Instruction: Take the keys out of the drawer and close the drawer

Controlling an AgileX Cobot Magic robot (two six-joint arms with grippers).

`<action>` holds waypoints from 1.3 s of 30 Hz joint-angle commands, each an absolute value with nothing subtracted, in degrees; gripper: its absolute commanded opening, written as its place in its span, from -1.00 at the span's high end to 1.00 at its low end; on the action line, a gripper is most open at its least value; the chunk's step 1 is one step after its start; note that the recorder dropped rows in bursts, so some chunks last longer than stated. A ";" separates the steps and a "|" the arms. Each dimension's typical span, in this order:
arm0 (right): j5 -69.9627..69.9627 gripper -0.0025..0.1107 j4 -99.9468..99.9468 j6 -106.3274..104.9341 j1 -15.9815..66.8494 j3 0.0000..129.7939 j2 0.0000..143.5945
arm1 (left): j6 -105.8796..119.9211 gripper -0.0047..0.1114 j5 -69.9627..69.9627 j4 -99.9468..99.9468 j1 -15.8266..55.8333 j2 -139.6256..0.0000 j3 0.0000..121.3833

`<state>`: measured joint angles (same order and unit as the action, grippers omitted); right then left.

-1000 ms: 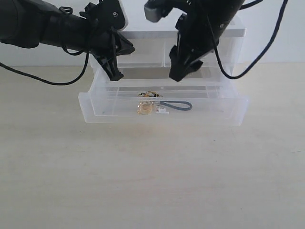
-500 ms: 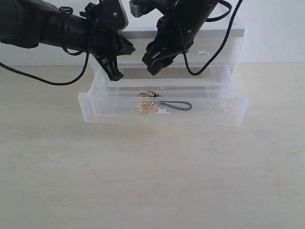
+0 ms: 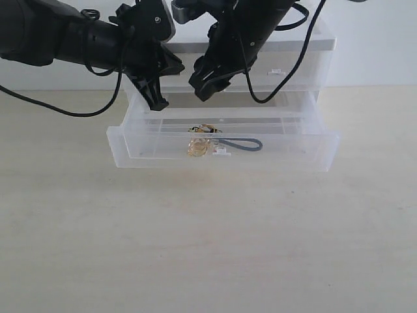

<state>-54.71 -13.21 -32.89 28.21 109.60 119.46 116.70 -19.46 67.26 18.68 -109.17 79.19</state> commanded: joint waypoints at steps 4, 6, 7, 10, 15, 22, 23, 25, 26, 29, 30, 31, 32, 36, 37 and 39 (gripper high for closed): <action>-57.80 0.03 -14.38 -30.08 27.95 109.30 115.95 | 116.54 0.85 -13.07 68.57 17.89 -108.96 80.20; -60.13 0.03 -14.43 -29.84 27.95 109.30 115.82 | 116.54 0.85 -13.07 68.57 17.89 -108.96 80.20; -61.05 0.03 -14.43 -29.71 27.95 109.30 115.82 | 116.54 0.85 -13.07 68.57 17.89 -108.96 80.20; -62.85 0.03 -14.72 -28.83 27.95 109.30 116.05 | 116.54 0.85 -13.07 68.57 17.89 -108.96 80.20; -60.72 0.03 -15.80 -28.17 28.44 107.54 116.06 | 116.54 0.85 -13.07 68.57 17.89 -108.96 80.20; -55.35 0.03 -15.99 -27.33 28.61 103.57 117.19 | 116.54 0.85 -13.07 68.57 17.89 -108.96 80.20; -55.25 0.03 -16.38 -27.36 28.61 103.57 117.35 | 116.54 0.85 -13.07 68.57 17.89 -108.96 80.20; -54.81 0.03 -17.99 -27.31 28.61 103.57 118.07 | 116.54 0.85 -13.07 68.57 17.89 -108.96 80.20; -54.51 0.03 -18.39 -27.31 28.61 103.57 118.42 | 116.54 0.85 -13.07 68.57 17.89 -108.96 80.20; -53.37 0.03 -19.17 -27.31 28.61 103.57 119.57 | 116.54 0.85 -13.07 68.57 17.89 -108.96 80.20; -53.28 0.03 -19.17 -27.31 28.61 103.57 120.08 | 116.54 0.85 -13.07 68.57 17.89 -108.96 80.20; -53.14 0.03 -19.17 -27.06 28.61 103.57 120.39 | 116.54 0.85 -13.07 68.57 17.89 -108.96 80.20; -53.14 0.03 -18.95 -26.76 28.51 103.57 120.52 | 116.54 0.85 -13.07 68.57 17.89 -108.96 80.20; -53.00 0.03 -18.31 -25.45 28.51 103.57 121.39 | 116.54 0.85 -13.07 68.57 17.89 -108.96 80.20; -52.88 0.03 -18.31 -25.45 28.51 103.57 121.36 | 116.54 0.85 -13.07 68.57 17.89 -108.96 80.20; -52.75 0.03 -17.74 -25.23 28.51 103.57 121.51 | 116.54 0.85 -12.95 68.57 17.89 -108.96 80.20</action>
<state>-53.27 -18.48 -25.65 28.56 103.79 121.59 116.70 -19.46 67.26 18.68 -109.17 79.19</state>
